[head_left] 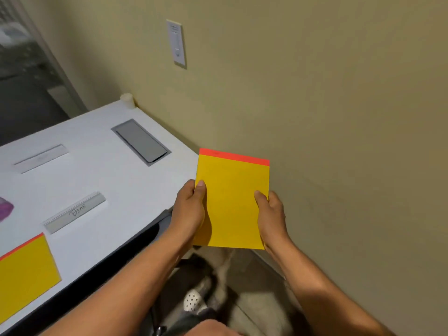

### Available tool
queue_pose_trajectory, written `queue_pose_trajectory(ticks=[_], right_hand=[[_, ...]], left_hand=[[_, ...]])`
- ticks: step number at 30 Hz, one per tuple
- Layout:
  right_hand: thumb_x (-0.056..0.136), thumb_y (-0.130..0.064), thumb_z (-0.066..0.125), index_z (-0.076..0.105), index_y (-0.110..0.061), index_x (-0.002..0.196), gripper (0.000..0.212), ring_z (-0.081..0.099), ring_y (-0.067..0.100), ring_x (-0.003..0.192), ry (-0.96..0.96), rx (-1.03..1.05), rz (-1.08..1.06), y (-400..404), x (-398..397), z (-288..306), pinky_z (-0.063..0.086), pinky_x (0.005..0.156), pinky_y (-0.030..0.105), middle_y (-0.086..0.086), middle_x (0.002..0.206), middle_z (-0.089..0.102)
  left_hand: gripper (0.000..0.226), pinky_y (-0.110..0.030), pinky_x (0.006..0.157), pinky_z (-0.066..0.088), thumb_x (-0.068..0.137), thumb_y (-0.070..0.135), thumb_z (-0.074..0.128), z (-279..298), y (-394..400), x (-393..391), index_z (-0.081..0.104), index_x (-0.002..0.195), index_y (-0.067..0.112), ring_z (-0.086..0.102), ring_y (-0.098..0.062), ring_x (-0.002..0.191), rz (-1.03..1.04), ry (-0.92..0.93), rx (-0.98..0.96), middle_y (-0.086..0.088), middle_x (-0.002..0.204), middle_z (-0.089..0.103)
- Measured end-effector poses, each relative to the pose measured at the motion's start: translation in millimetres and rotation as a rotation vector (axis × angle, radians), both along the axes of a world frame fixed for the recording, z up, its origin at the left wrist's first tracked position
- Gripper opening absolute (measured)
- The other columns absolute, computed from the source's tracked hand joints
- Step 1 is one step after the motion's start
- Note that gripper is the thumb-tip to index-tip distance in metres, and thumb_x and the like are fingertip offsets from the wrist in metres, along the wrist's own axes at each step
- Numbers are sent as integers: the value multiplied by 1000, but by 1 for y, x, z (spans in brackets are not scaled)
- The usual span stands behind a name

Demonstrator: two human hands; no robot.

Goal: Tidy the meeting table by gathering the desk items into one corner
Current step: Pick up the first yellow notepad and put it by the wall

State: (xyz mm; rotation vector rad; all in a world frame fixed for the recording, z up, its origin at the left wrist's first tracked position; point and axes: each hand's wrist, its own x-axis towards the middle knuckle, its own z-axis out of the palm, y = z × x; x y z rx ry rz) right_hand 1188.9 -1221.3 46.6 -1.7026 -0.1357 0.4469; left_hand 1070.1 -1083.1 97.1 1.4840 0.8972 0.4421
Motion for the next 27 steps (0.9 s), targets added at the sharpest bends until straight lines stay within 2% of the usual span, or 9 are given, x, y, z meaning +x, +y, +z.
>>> queue_pose_trajectory(ticks=[4, 7, 10, 12, 14, 17, 20, 24, 27], right_hand=[[104, -31, 63, 58, -16, 113, 18, 66, 38, 107, 6, -4, 34, 57, 28, 3, 52, 89, 42, 10, 112, 71], [102, -30, 66, 58, -16, 121, 25, 66, 36, 113, -1, -22, 109, 95, 44, 7, 55, 100, 51, 12, 122, 69], [101, -25, 68, 64, -18, 119, 20, 68, 29, 106, -46, -56, 171, 134, 64, 10, 55, 94, 45, 11, 114, 71], [100, -22, 69, 67, -16, 118, 19, 67, 27, 98, -53, -60, 195, 161, 74, 10, 54, 90, 41, 16, 112, 72], [101, -20, 68, 68, -16, 117, 17, 70, 26, 98, -43, -68, 226, 185, 80, 7, 55, 88, 38, 11, 109, 75], [103, -18, 66, 69, -19, 118, 16, 74, 23, 103, 8, -110, 313, 215, 85, -3, 58, 92, 40, 2, 110, 78], [103, -19, 66, 67, -16, 123, 21, 73, 22, 104, -6, -185, 376, 242, 93, -18, 60, 92, 39, 1, 117, 76], [101, -19, 69, 63, -15, 129, 29, 67, 12, 99, -105, -291, 413, 280, 112, -45, 47, 69, 13, -2, 117, 68], [99, -17, 71, 63, -12, 131, 33, 64, 19, 111, -121, -398, 449, 307, 132, -71, 45, 75, 20, 4, 127, 67]], left_hand=[[35, -42, 79, 45, 112, 39, 45, 4, 52, 22, 64, 94, 16, 65, -30, 88, 79, -19, 10, -20, 102, 71], [35, -42, 81, 46, 112, 37, 46, 4, 91, 34, 66, 94, 15, 67, -31, 89, 137, -29, -21, -22, 106, 72], [33, -48, 91, 51, 113, 31, 46, 3, 133, 44, 67, 93, 18, 70, -39, 100, 190, -6, -33, -21, 109, 74], [29, -54, 102, 51, 113, 25, 46, 1, 160, 44, 68, 94, 24, 69, -40, 106, 181, 54, -16, -11, 108, 75], [26, -53, 103, 49, 112, 19, 47, -7, 187, 42, 68, 98, 27, 67, -36, 109, 148, 138, 8, -3, 108, 73], [21, -49, 98, 50, 108, 13, 53, -22, 218, 36, 69, 112, 26, 67, -34, 108, 141, 197, 9, -4, 109, 71], [34, -52, 99, 54, 102, 10, 65, -43, 239, 31, 68, 134, 19, 68, -34, 105, 222, 239, 3, -7, 101, 68], [42, -47, 89, 58, 93, 5, 73, -86, 260, 34, 70, 135, 13, 66, -27, 90, 305, 319, -42, -5, 97, 68], [44, -49, 93, 60, 93, 5, 75, -119, 273, 45, 68, 135, 10, 66, -28, 93, 332, 380, -72, -7, 101, 69]])
